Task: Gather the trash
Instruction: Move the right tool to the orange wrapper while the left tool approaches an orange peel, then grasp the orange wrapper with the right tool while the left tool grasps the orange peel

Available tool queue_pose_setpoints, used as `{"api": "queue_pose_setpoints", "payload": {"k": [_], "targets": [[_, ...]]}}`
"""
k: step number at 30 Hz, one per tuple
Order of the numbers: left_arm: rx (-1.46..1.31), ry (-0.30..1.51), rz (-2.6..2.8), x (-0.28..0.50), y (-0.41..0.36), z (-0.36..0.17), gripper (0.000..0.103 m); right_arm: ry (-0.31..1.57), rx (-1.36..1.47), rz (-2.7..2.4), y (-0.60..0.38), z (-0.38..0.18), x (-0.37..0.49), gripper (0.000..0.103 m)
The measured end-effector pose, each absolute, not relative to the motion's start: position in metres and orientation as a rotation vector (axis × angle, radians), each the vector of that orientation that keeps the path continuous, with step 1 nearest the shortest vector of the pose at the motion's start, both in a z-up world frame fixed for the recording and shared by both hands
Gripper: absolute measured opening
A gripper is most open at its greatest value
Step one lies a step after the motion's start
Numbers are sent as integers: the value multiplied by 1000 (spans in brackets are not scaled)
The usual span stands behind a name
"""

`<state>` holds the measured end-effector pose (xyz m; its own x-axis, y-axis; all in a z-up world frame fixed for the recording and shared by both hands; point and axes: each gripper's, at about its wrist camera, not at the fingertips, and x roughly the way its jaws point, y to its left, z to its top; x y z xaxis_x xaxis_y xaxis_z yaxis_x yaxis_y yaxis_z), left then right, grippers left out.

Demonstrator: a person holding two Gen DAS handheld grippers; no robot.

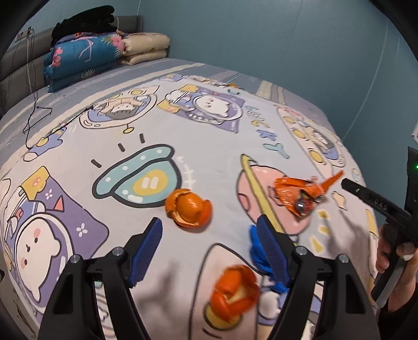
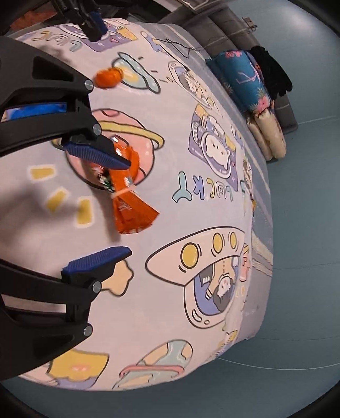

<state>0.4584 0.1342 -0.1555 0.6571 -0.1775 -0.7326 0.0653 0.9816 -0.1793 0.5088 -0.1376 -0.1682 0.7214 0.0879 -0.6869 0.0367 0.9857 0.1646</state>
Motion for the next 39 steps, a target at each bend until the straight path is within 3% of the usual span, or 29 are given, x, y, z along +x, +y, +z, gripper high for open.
{"api": "queue_pose_setpoints", "payload": {"k": [14,19,27,28,31,34,36,39], "targets": [[-168,917,-121,508,146,-204,70,816,182,-14,-136,-205,570,58],[-170,943,-123,518,139,-215,50,841,162,-19,-131,-218,578,52],[-119,919,-106,519,128,-217,35,834,129,-41,-128,-221,576,36],[-108,913,-111,519,126,-216,28,835,129,-43,-128,-222,577,35],[-85,905,-106,519,121,-215,26,836,137,-52,-130,-222,576,31],[-87,904,-104,519,121,-214,24,838,119,-63,-129,-220,574,19],[-94,900,-105,518,123,-212,19,831,107,-68,-129,-217,572,17],[-101,905,-102,517,127,-212,18,830,109,-70,-131,-214,570,16]]}}
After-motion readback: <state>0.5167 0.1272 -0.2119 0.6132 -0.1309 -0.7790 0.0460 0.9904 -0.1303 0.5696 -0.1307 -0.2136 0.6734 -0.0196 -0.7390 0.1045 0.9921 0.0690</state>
